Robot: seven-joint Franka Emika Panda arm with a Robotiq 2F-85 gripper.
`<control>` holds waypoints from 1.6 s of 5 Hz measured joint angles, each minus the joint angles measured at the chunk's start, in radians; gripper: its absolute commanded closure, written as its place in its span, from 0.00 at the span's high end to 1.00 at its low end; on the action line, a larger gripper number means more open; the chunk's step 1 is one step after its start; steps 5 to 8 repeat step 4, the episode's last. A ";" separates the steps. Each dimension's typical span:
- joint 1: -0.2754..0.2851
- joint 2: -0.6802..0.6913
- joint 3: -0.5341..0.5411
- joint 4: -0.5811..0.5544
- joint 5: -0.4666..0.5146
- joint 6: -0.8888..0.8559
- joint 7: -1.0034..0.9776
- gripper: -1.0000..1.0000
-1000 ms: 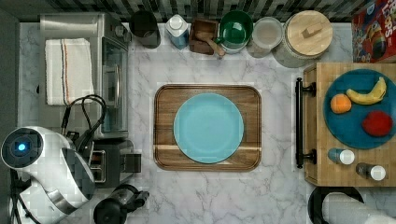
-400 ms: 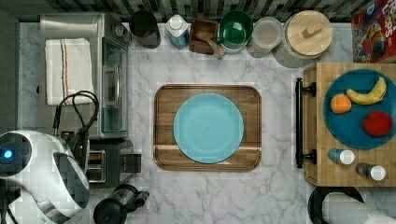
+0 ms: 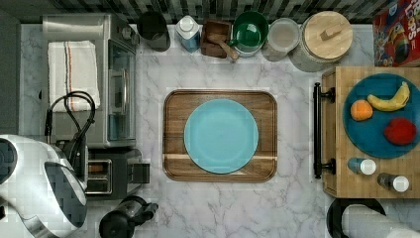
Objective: Pick up the toast.
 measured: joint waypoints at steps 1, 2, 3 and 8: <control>-0.002 -0.056 -0.035 0.003 0.039 0.001 -0.070 0.00; -0.025 -0.135 -0.067 -0.005 0.053 -0.005 -0.160 0.00; -0.036 -0.216 -0.135 -0.038 0.096 0.027 -0.265 0.00; -0.068 -0.276 -0.213 -0.071 0.102 0.035 -0.380 0.00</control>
